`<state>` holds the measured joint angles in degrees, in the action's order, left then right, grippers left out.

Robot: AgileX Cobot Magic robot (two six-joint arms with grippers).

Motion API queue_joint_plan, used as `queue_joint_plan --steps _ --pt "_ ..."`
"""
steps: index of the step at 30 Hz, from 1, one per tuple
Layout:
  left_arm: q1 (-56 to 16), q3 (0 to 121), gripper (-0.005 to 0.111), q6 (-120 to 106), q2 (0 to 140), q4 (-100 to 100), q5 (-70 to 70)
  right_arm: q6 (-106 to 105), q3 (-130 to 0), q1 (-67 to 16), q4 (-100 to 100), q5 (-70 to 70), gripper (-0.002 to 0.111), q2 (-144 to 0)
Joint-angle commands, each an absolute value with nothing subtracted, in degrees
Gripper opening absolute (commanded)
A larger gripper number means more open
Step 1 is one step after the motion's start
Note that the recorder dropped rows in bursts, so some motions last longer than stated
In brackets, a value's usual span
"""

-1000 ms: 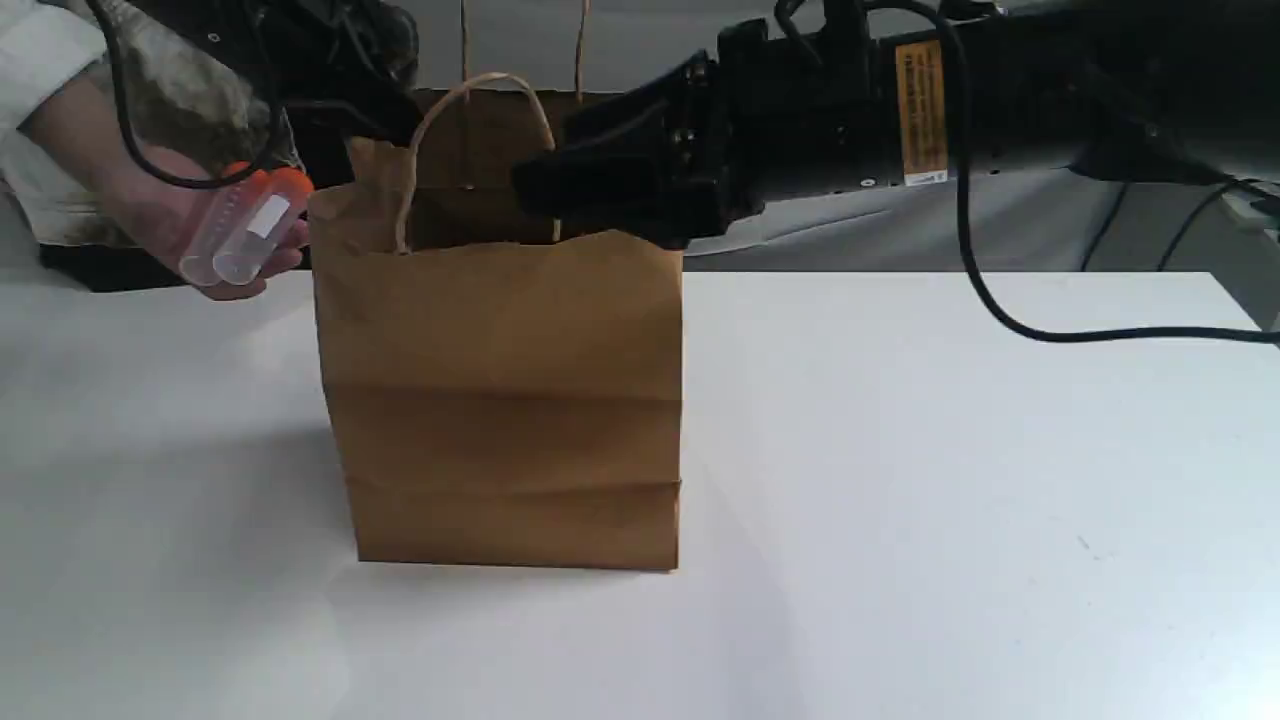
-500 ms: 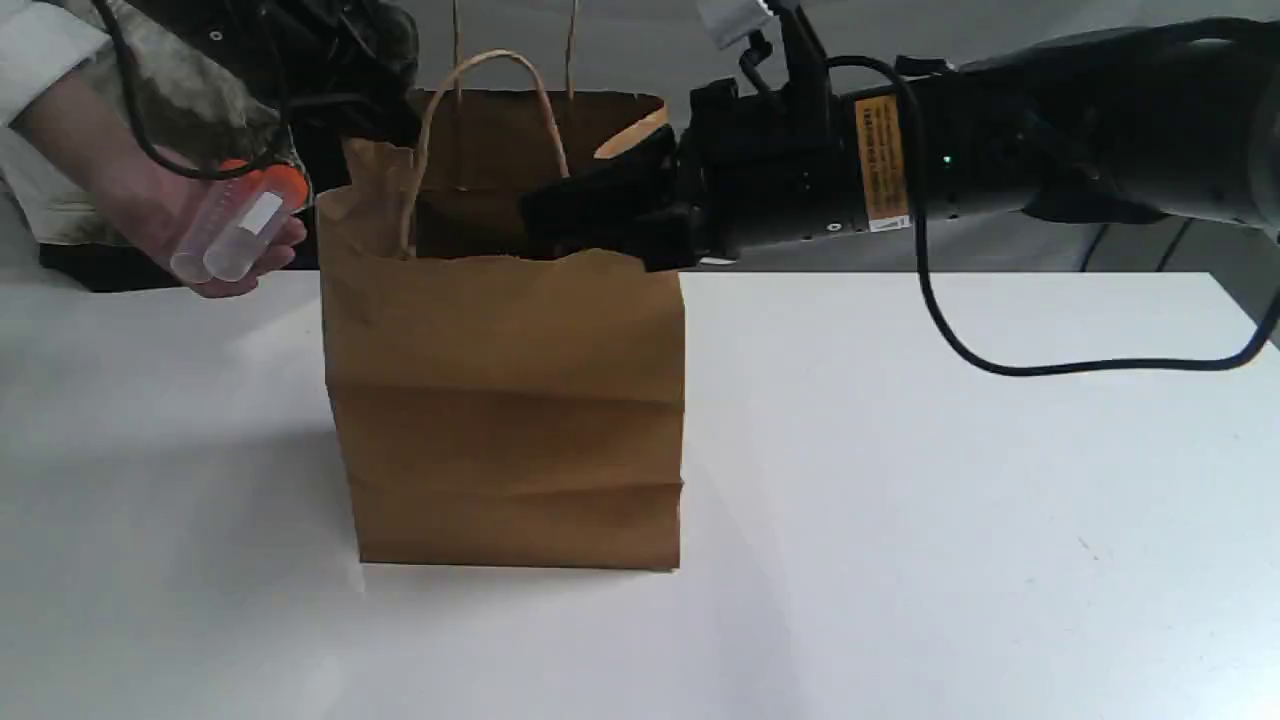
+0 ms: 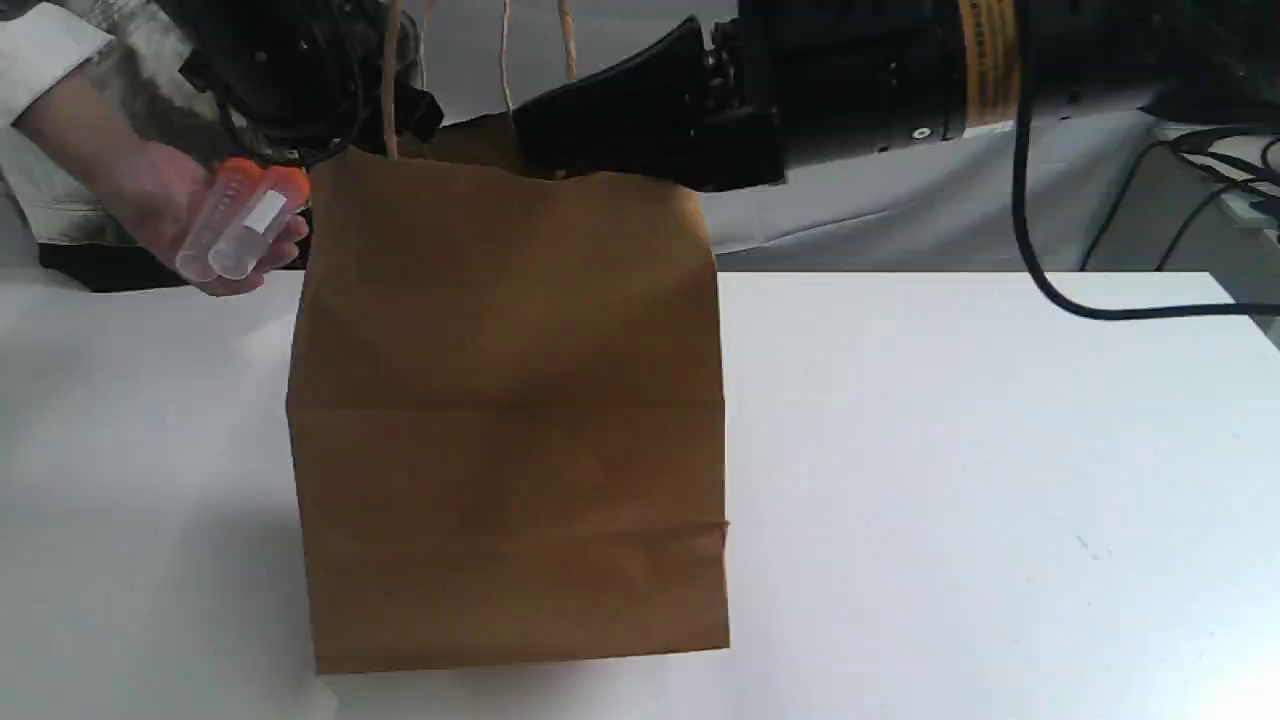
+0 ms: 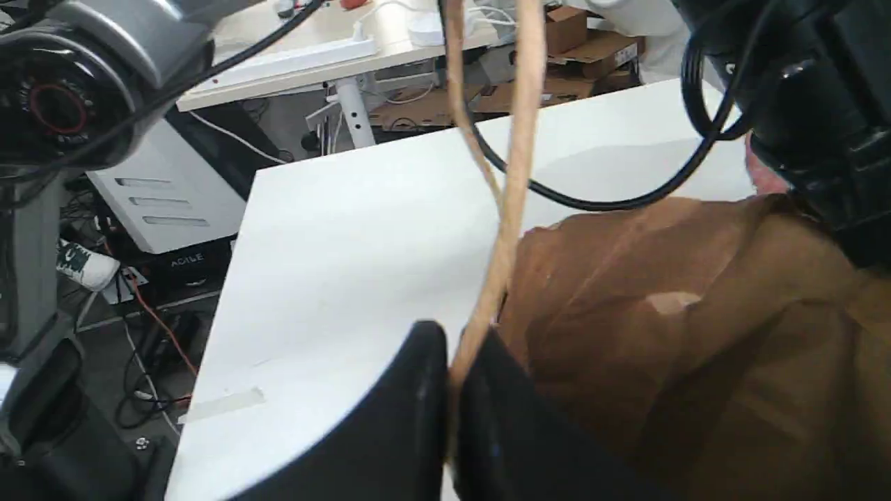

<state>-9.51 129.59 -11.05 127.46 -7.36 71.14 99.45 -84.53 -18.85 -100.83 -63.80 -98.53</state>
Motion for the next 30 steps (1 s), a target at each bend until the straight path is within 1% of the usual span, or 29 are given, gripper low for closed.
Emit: queue_joint_plan --steps 1,4,13,30 --pt "-9.2 130.4 0.000 -7.7 127.4 -5.5 70.0 101.5 -87.7 -18.9 -99.9 -64.4 0.000 -97.6" --pt "-9.3 130.4 0.000 -7.6 127.4 -5.8 70.0 102.3 -89.2 -18.9 -99.9 -62.3 0.000 -98.2" --pt "-9.3 130.4 0.000 -7.8 127.4 -6.0 70.0 103.7 -89.8 -18.8 -99.9 -62.5 0.000 -101.4" --pt "-8.6 130.4 0.000 -10.5 127.4 -6.8 70.0 102.5 -89.8 -18.8 -99.9 -62.0 0.000 -101.5"
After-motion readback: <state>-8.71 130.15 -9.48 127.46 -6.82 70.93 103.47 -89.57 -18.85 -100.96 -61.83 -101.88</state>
